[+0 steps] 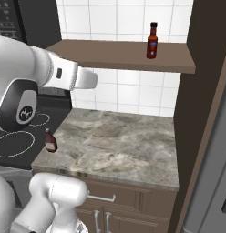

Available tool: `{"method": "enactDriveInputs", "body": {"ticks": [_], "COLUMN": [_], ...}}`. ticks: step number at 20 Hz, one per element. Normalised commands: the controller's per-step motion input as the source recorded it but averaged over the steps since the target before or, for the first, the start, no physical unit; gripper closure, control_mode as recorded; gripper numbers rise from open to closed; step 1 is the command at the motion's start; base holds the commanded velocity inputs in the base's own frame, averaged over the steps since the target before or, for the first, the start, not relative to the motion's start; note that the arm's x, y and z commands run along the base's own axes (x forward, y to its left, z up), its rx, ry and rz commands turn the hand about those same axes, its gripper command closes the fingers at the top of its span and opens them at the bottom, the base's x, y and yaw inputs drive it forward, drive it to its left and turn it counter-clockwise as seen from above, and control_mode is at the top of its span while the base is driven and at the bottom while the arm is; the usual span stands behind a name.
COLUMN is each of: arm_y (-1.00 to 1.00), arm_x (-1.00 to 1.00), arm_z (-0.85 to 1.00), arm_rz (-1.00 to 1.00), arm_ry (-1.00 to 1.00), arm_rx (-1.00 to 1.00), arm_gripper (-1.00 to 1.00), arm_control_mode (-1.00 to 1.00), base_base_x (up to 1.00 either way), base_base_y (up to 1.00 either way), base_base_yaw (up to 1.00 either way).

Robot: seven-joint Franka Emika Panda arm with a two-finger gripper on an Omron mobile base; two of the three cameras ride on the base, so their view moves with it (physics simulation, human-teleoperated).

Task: Take 2 condiments from the cabinet and move them on the counter near the stove.Make sure the condiments are lined up with each other, next to each other.

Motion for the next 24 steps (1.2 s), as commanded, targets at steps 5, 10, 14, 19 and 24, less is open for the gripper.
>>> {"method": "enactDriveInputs", "body": {"ticks": [5,10,14,19,24], "arm_y": [-0.29,-0.25,-0.23,-0.26,-0.30], "arm_x": [0.48,0.67,0.61,0.51,0.48], "arm_z": [0.11,0.00,0.00,0.00,0.00], "arm_rz": [-0.03,0.00,0.00,-0.03,-0.05], "arm_ry": [0.00,0.01,0.01,0.00,0.00], "arm_rx": [0.00,0.00,0.00,0.00,0.00], "arm_gripper": [-1.00,-1.00,-1.00,-1.00,-1.00], "arm_control_mode": [-1.00,-1.00,-1.00,-1.00,-1.00], "base_base_x": [0.00,0.00,0.00,0.00,0.00], "base_base_y": [0.00,0.00,0.00,0.00,0.00], "base_base_yaw": [0.00,0.00,0.00,0.00,0.00]}}
